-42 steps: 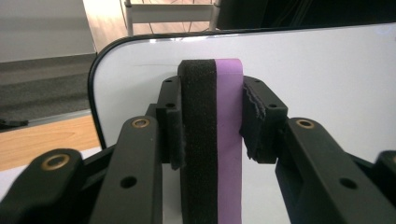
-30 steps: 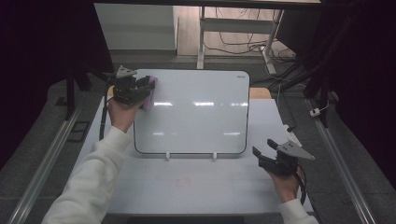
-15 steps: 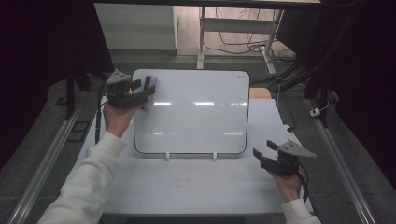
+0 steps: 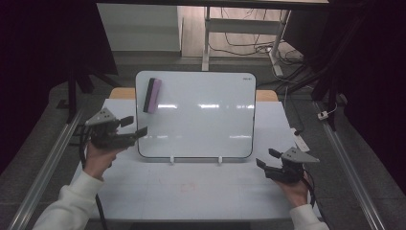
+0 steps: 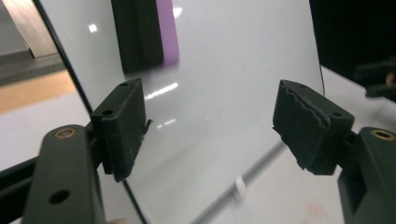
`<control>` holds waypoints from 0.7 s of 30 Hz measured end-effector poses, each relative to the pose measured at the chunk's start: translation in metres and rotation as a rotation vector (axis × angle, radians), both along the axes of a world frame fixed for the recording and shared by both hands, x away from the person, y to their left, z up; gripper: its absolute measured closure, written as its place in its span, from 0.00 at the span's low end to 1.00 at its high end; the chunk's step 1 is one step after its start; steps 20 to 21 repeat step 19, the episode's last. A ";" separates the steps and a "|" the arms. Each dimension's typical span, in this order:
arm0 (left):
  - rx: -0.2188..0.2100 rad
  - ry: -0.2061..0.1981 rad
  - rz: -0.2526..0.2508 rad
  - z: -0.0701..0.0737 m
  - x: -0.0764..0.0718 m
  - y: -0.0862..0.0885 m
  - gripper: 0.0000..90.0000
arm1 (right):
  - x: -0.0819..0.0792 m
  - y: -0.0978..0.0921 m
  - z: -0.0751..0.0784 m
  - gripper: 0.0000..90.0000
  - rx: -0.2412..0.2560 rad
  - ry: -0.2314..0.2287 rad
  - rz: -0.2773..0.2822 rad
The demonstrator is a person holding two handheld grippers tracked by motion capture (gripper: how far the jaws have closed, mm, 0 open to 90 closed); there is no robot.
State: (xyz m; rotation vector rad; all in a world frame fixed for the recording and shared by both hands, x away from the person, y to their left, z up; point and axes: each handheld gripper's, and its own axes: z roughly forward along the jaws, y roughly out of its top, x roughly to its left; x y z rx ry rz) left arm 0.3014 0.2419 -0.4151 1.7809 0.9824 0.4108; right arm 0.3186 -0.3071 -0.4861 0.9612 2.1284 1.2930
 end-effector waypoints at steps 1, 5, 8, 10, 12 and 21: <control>0.005 0.010 -0.007 -0.006 -0.006 0.001 0.29 | -0.001 0.001 -0.001 0.35 -0.002 0.000 0.006; 0.005 0.051 -0.021 -0.029 -0.025 0.005 0.26 | -0.004 0.004 -0.004 0.35 -0.020 -0.011 0.025; 0.012 0.075 -0.026 -0.043 -0.037 0.006 0.24 | -0.005 0.007 -0.005 0.35 -0.033 -0.016 0.036; 0.015 0.094 -0.028 -0.051 -0.043 0.007 0.23 | -0.005 0.007 -0.006 0.35 -0.035 -0.017 0.043; 0.015 0.111 -0.027 -0.057 -0.046 0.009 0.22 | -0.005 0.007 -0.006 0.35 -0.040 -0.017 0.045; 0.008 0.130 -0.019 -0.068 -0.052 0.015 0.22 | -0.006 0.006 -0.007 0.35 -0.045 -0.021 0.047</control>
